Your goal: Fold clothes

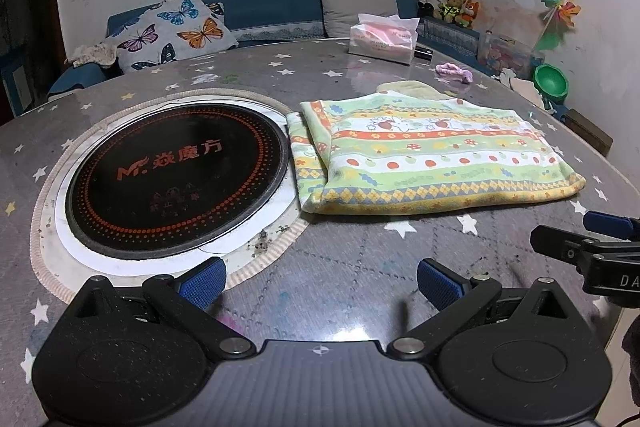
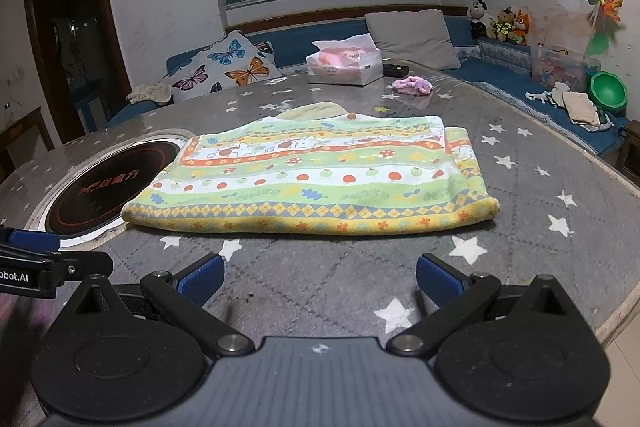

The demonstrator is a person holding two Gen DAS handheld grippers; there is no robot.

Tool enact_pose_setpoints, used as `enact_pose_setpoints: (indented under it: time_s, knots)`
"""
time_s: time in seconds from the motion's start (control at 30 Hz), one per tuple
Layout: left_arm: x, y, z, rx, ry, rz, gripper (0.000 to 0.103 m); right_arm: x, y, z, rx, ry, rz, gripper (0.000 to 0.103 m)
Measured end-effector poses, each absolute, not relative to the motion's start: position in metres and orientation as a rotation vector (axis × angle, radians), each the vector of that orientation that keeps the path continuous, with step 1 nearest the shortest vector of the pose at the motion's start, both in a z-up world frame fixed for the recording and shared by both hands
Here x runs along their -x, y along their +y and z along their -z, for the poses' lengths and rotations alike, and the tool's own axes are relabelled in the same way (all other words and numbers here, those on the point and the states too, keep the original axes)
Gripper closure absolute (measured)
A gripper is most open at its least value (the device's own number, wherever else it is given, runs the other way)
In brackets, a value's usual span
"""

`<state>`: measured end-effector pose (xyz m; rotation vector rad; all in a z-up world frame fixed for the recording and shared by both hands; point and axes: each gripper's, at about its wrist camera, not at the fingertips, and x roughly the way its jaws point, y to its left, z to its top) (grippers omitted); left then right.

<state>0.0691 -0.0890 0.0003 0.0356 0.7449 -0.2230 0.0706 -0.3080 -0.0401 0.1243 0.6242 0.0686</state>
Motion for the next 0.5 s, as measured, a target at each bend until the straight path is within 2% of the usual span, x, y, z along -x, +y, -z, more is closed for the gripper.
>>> enact_pose_setpoints:
  time_s: [0.5]
  knots:
    - [-0.056, -0.094, -0.003, -0.06, 0.739, 0.246, 0.0, -0.059, -0.303, 0.035, -0.116, 0.606, -0.083, 0.0]
